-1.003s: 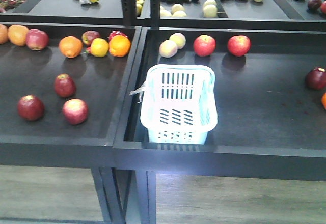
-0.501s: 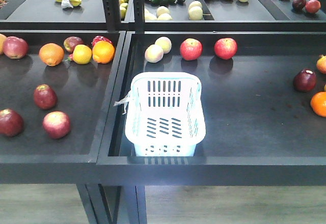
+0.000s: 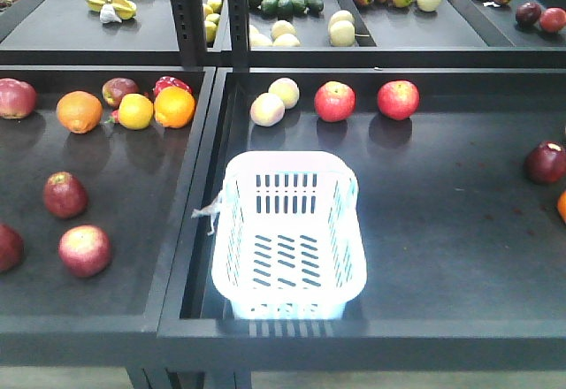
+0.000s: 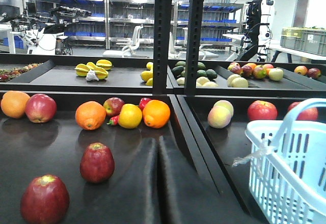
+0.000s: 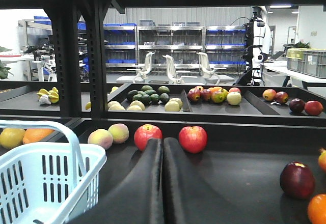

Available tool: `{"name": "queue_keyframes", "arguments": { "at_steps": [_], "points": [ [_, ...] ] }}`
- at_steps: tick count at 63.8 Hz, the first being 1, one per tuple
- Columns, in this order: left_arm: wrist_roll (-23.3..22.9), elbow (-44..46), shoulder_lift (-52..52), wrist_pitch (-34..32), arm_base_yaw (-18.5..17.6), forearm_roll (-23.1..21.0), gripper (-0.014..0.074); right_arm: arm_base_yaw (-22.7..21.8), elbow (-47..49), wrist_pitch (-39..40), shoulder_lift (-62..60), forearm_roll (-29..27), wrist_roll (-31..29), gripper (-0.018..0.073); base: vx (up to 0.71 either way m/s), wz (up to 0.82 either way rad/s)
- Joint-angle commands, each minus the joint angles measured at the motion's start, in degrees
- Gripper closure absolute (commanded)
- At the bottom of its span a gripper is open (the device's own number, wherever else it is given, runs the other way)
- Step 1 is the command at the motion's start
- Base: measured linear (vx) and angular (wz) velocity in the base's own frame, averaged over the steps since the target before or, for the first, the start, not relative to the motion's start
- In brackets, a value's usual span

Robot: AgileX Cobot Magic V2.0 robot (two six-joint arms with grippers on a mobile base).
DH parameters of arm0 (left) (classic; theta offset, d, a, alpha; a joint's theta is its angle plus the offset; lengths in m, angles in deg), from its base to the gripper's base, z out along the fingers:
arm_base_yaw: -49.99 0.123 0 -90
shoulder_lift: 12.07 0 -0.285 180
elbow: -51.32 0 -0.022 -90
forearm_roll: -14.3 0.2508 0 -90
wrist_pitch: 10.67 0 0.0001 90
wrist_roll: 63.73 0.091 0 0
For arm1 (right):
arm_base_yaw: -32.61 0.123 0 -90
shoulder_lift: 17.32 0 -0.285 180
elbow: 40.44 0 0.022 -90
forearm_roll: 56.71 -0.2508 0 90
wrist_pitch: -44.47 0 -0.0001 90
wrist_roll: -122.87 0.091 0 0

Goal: Pick three apples into basket with both arms

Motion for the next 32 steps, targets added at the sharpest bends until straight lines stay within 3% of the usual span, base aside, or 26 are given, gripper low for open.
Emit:
{"name": "queue_keyframes", "arguments": {
  "at_steps": [1,32],
  "points": [
    [-0.4,-1.3,-0.7,-4.2,-0.2,-0.1,0.0603,0.0,-0.9,4.0,-0.6,0.3,-0.4,0.0568,0.16,0.04],
    [-0.4,-1.3,-0.7,-4.2,-0.2,-0.1,0.0603,0.0,-0.9,4.0,-0.6,0.3,-0.4,0.0568,0.15,0.02]
  ]
}}
